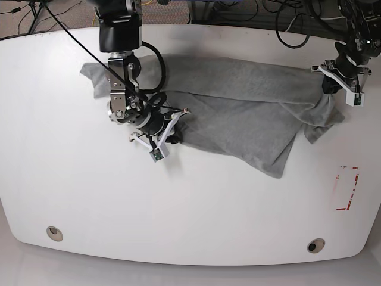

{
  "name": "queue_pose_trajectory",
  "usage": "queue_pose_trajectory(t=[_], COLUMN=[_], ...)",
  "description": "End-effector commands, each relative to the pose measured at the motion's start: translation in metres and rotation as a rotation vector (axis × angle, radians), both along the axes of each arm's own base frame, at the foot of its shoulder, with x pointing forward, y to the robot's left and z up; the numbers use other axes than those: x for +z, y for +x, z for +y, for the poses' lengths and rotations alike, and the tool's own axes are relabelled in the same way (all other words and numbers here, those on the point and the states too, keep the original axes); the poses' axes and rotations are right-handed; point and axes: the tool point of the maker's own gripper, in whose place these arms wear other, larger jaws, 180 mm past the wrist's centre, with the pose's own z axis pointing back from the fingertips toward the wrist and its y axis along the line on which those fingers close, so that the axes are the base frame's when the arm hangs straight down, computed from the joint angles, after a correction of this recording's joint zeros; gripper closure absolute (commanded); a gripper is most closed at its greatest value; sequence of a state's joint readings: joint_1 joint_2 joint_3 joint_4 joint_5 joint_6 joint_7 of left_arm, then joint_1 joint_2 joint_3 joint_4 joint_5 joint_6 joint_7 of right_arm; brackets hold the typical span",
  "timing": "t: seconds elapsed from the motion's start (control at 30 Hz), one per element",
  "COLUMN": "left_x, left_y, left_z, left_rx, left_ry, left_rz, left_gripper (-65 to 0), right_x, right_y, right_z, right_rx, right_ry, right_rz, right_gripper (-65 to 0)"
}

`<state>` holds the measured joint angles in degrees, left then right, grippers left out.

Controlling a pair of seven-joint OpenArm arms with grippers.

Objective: Layout the t-shirt on the table in an organized manner, then fold the t-shirt properly
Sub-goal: 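Drag the held shirt edge with the right gripper toward the shirt's middle, then lift the shirt with both grippers and swing it toward the robot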

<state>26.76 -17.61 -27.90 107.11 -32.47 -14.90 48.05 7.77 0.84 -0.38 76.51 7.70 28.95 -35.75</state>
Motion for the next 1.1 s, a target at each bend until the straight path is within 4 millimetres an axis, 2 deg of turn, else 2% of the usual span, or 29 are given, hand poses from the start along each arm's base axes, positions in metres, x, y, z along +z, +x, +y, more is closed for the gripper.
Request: queue_pose_trajectory(t=[0.0,0.27,0.5,0.7,0.8,0.97,1.07], left_x=[0.013,0.018,0.027,0.05,0.057,0.085,0.1], left_y=[0.01,0.017,0.028,0.047,0.054,0.072,0.086], left_z=[0.003,0.002,-0.006,-0.014,-0.02,-0.027,-0.028], left_rx=[-0.006,-0.006,0.0,-0.02,-0.018,-0.035,-0.041], left_ry=[0.018,0.014,-0.047,-0.051,-0.067,-0.061,-0.061], left_rz=[-0.049,-0.072,-0.123,-0.205,-0.237,-0.328,-0.38], left_gripper=[-0.8,-0.6,-0.4,-0.4,-0.4,-0.4,-0.4], right_x=[0.023,0.036,0.063,0.08,0.085,0.108,0.124], right_y=[0.019,0.034,0.053,0.065,0.068,0.077,0.083], right_z=[-0.006,-0.033,-0.068,-0.088,-0.089,-0.091,-0.099], right_rx=[-0.012,-0.023,-0.131,-0.159,-0.16,-0.161,-0.161], right_ry=[0.003,-0.055,-0.072,-0.109,-0.113,-0.119,-0.142], right_rz=[-0.08,-0.126,-0.194,-0.22,-0.226,-0.288,-0.329], right_gripper=[0.0,0.0,0.0,0.0,0.0,0.0,0.0])
